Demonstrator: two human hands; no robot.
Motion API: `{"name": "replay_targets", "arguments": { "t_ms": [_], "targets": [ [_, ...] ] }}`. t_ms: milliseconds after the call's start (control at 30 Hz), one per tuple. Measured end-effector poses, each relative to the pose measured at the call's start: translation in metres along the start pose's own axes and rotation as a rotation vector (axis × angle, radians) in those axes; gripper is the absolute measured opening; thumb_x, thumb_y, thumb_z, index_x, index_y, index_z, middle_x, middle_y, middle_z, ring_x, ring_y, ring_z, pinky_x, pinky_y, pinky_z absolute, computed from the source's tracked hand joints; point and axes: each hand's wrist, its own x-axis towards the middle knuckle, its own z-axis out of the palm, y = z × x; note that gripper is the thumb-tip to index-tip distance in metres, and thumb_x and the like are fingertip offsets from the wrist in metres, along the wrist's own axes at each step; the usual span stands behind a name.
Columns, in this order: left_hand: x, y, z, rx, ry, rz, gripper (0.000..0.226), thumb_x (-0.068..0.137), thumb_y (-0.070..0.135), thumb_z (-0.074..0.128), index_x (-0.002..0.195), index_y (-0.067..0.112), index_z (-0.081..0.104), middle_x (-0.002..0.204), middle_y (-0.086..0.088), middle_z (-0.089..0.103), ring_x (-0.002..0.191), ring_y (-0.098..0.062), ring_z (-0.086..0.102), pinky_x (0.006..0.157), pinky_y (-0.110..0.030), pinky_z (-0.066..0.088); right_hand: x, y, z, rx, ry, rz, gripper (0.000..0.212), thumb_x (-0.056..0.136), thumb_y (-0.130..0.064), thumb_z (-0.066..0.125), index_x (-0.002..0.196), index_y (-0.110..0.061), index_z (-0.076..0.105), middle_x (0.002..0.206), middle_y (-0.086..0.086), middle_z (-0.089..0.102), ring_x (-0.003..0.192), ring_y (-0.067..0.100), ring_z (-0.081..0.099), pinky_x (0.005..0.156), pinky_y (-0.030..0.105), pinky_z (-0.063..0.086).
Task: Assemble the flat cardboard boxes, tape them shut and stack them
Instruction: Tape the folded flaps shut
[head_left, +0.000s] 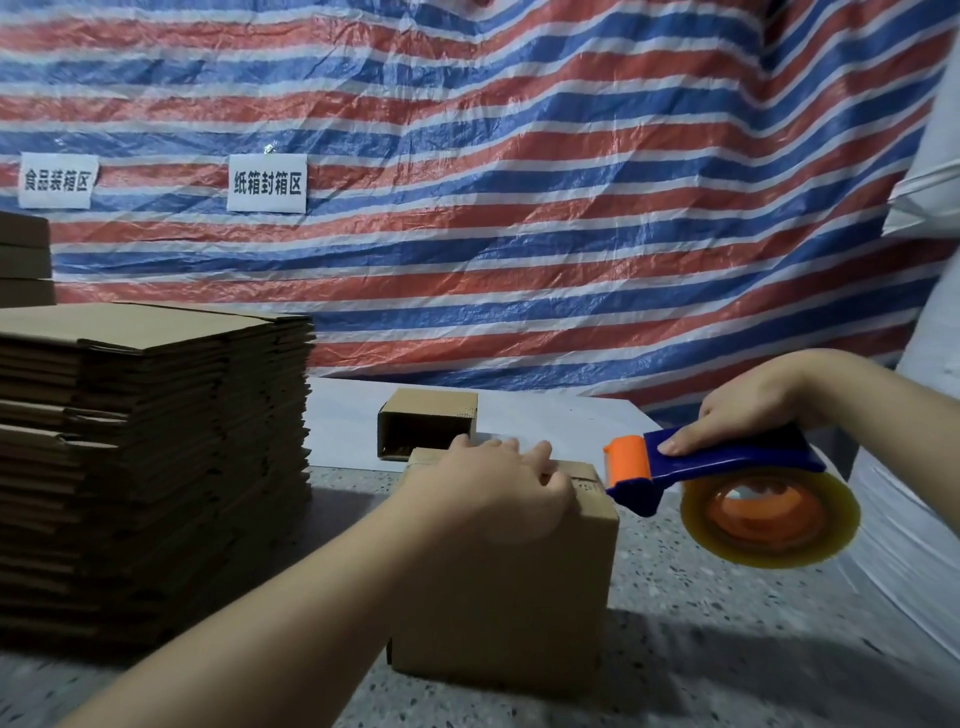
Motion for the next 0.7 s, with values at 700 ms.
{"name": "replay_targets", "arguments": {
  "t_ms": [700],
  "targets": [
    [-0.002, 0.030, 0.006, 0.074, -0.013, 0.164, 0.086, 0.091, 0.075, 0.034, 0.157, 0.024, 0.014, 0.164, -0.002, 0.018, 0.150, -0.022, 0.018, 0.121, -0.050, 0.017, -0.002, 0.005, 0.011, -0.126, 0.049, 0.122, 0.074, 0.068, -0.079, 0.066, 0.106, -0.016, 0.071, 0.086, 0.000, 0.079, 0.074, 0.013, 0.075, 0.063, 0.021, 0.056]
  ]
}}
